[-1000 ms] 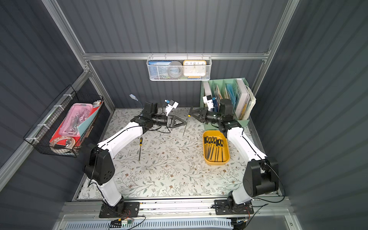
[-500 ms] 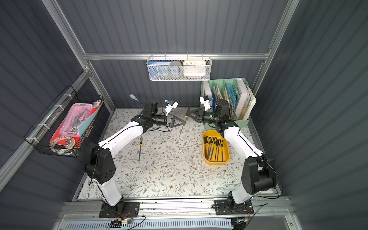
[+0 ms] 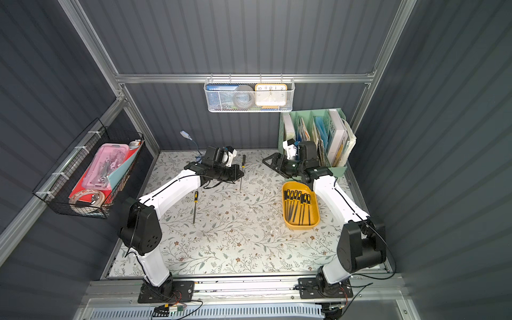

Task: Take the file tool out of the storage box
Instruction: Place the file tool at the center of the board.

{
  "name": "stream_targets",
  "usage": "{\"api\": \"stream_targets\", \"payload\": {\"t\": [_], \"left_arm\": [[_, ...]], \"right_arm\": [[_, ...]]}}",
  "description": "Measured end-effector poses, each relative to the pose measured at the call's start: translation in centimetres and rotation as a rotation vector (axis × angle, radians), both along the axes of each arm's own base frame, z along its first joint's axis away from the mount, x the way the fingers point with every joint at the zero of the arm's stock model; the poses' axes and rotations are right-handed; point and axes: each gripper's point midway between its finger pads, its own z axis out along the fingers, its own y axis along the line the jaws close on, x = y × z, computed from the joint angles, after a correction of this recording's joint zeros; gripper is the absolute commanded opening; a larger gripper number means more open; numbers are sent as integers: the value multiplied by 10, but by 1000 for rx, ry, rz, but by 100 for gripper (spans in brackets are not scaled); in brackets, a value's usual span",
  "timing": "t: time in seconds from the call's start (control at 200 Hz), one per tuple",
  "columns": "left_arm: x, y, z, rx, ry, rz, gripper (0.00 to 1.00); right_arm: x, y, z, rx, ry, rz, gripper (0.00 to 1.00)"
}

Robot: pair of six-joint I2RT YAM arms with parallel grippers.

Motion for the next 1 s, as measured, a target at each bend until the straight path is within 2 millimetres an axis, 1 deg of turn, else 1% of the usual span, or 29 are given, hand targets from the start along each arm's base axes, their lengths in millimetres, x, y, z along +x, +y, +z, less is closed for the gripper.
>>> {"api": "stream_targets", "payload": {"t": [0.04,0.09,0.145,0.19,0.23,0.295,0.53,0.705,0.835,1.001], "left_arm": [[3,14,-18,69,24,68,0],[3,32,-39,147,60,135,0],[-5,51,-64,234,107,198,0],[-13,65,-80,297,141,236,0],[-19,75,-91,344,167,262,0],[-25,90,-103,399,189,300,0],[-41,134,-134,485,261,382,0],[-53,160,-155,506,313,422,0],[-52,169,-154,497,306,440,0],[-52,171,-154,500,300,430,0]], "right_arm": [[0,-5,-4,-27,7,-20,82],[0,-10,-8,-55,15,-39,83],[0,-13,-12,-75,20,-51,83],[-1,-15,-15,-88,29,-60,84],[-1,-16,-17,-95,36,-65,84],[-2,-17,-19,-104,44,-68,85],[-4,-18,-25,-114,54,-63,86],[-5,-18,-28,-119,64,-61,87],[-6,-18,-31,-121,76,-60,87],[-6,-17,-34,-121,85,-56,87]]}}
